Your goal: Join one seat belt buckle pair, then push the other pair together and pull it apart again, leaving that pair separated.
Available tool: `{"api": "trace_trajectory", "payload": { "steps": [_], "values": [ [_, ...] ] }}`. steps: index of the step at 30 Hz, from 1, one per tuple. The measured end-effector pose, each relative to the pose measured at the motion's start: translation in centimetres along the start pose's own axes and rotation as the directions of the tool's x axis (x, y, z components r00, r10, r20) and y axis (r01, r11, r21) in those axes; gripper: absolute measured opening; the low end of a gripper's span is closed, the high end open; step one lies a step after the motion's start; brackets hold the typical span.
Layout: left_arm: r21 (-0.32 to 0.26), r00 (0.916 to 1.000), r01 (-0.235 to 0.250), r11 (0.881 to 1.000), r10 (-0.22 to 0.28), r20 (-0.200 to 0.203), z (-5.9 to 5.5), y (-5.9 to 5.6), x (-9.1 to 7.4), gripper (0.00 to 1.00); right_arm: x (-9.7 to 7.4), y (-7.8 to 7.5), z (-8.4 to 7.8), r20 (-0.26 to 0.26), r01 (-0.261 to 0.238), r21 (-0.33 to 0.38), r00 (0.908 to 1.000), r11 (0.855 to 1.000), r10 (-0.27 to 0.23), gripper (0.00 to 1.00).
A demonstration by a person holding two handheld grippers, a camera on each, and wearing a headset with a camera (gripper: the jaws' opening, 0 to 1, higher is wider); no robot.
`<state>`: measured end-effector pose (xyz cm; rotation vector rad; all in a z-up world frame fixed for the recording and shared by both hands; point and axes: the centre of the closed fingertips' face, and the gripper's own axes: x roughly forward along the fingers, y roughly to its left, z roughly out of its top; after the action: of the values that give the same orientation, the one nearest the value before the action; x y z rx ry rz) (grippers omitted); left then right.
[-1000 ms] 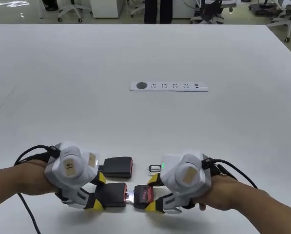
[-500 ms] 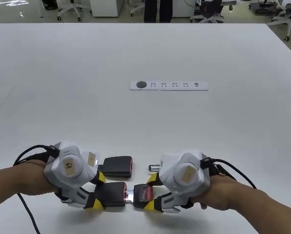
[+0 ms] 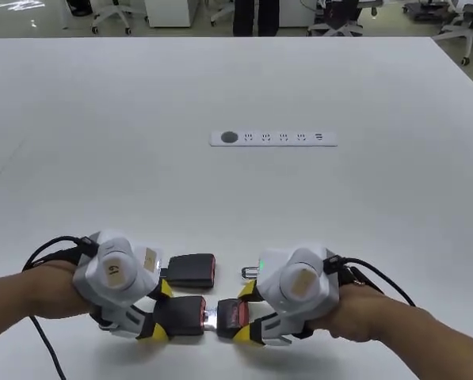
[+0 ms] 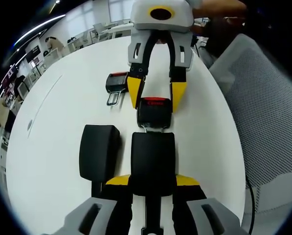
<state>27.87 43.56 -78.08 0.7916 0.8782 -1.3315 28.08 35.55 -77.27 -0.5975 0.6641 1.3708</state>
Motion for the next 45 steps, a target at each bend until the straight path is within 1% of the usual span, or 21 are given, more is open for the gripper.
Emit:
{"api": "trace_trajectory", "payload": {
  "steps": [1,2,3,4,5,9,10,11,12,13,15,16,22,24,30,35,37,38,40,42,45],
  "values": [
    [0.021,0.9999,0.011,1.000,-0.011,0.007,0.6,-0.2,0.2,0.31,0.7,0.5,1.0,0.052,-0.011,0.059,0.9986,0.998,0.008,0.26],
    [0.021,0.9988,0.018,1.000,-0.017,-0.047,-0.2,-0.2,-0.1,0.31,0.4,0.0,-0.4,-0.049,0.023,0.020,0.9986,1.000,-0.022,0.26],
    [0.019,0.9997,0.013,1.000,-0.013,-0.018,0.3,-0.1,0.2,0.31,0.9,0.4,0.1,-0.014,0.007,0.011,0.9999,1.000,-0.007,0.26],
    [0.017,0.9998,0.014,1.000,-0.014,-0.013,0.0,0.1,0.1,0.31,1.1,0.4,0.0,-0.007,0.008,0.005,0.9999,1.000,-0.008,0.26],
    [0.011,0.9999,0.014,1.000,-0.014,-0.003,-0.1,0.2,0.0,0.31,0.8,0.2,-0.1,0.001,0.009,0.019,1.0000,1.000,-0.009,0.26],
    [0.009,1.0000,0.009,1.000,-0.009,0.000,0.2,0.0,0.0,0.31,0.8,0.2,0.2,0.005,0.012,0.009,0.9999,1.000,-0.012,0.27],
    [0.000,0.9998,0.016,1.000,-0.016,0.009,0.0,0.1,0.2,0.31,0.9,0.2,0.3,0.004,0.011,0.006,0.9999,1.000,-0.011,0.27],
    [0.002,0.9998,0.016,1.000,-0.016,0.009,-0.2,0.3,0.3,0.31,0.9,0.2,0.3,0.005,0.011,0.004,0.9999,1.000,-0.011,0.27],
    [0.013,1.0000,-0.001,1.000,0.001,-0.009,0.2,0.0,0.0,0.31,1.0,0.2,0.3,0.005,0.011,0.004,0.9999,1.000,-0.011,0.27],
    [0.014,0.9999,-0.002,1.000,0.002,-0.010,0.4,-0.1,0.0,0.31,0.9,0.2,0.4,0.004,0.012,0.002,0.9999,1.000,-0.012,0.27],
    [0.015,1.0000,0.000,1.000,0.000,-0.005,0.5,-0.2,-0.1,0.31,0.9,0.3,0.5,0.004,0.014,-0.001,0.9999,1.000,-0.014,0.27],
    [0.007,0.9999,0.010,1.000,-0.010,0.009,0.4,-0.1,0.0,0.31,1.0,0.3,0.7,0.003,0.013,-0.003,0.9999,1.000,-0.013,0.27],
    [0.007,1.0000,0.007,1.000,-0.007,-0.004,0.1,0.1,0.2,0.31,1.2,0.1,0.5,0.001,0.015,-0.007,0.9999,1.000,-0.015,0.28],
    [0.009,1.0000,0.003,1.000,-0.002,-0.006,0.3,-0.1,0.2,0.32,1.2,0.0,0.6,0.001,0.016,-0.007,0.9999,1.000,-0.016,0.28],
    [-0.001,1.0000,-0.001,1.000,0.001,-0.001,0.1,0.0,0.2,0.32,0.9,0.0,0.6,0.008,0.018,-0.012,0.9998,1.000,-0.018,0.28],
    [-0.004,0.9999,-0.001,1.000,0.001,0.017,0.1,0.0,0.1,0.32,0.6,-0.1,0.5,0.035,0.017,-0.009,0.9993,1.000,-0.016,0.27],
    [-0.004,0.9998,0.000,1.000,0.000,0.019,0.2,-0.1,0.2,0.32,0.5,0.0,0.5,0.040,0.011,-0.025,0.9992,1.000,-0.010,0.27],
    [-0.002,0.9998,0.000,1.000,0.000,0.018,0.2,0.0,0.2,0.32,0.6,-0.1,0.7,0.039,0.009,-0.014,0.9992,1.000,-0.009,0.27],
    [-0.006,0.9995,-0.001,1.000,0.001,-0.031,0.1,0.1,0.3,0.32,0.6,0.0,0.6,0.027,0.014,-0.024,0.9995,1.000,-0.014,0.27],
    [-0.015,0.9993,-0.001,1.000,0.001,-0.038,0.2,0.1,0.3,0.32,0.5,0.1,0.6,0.031,0.015,-0.010,0.9994,1.000,-0.015,0.27],
    [-0.007,0.9979,0.000,1.000,0.000,-0.065,0.3,-0.1,0.3,0.32,0.5,0.3,0.7,0.024,0.022,-0.027,0.9995,0.999,-0.021,0.27]
  ]
}}
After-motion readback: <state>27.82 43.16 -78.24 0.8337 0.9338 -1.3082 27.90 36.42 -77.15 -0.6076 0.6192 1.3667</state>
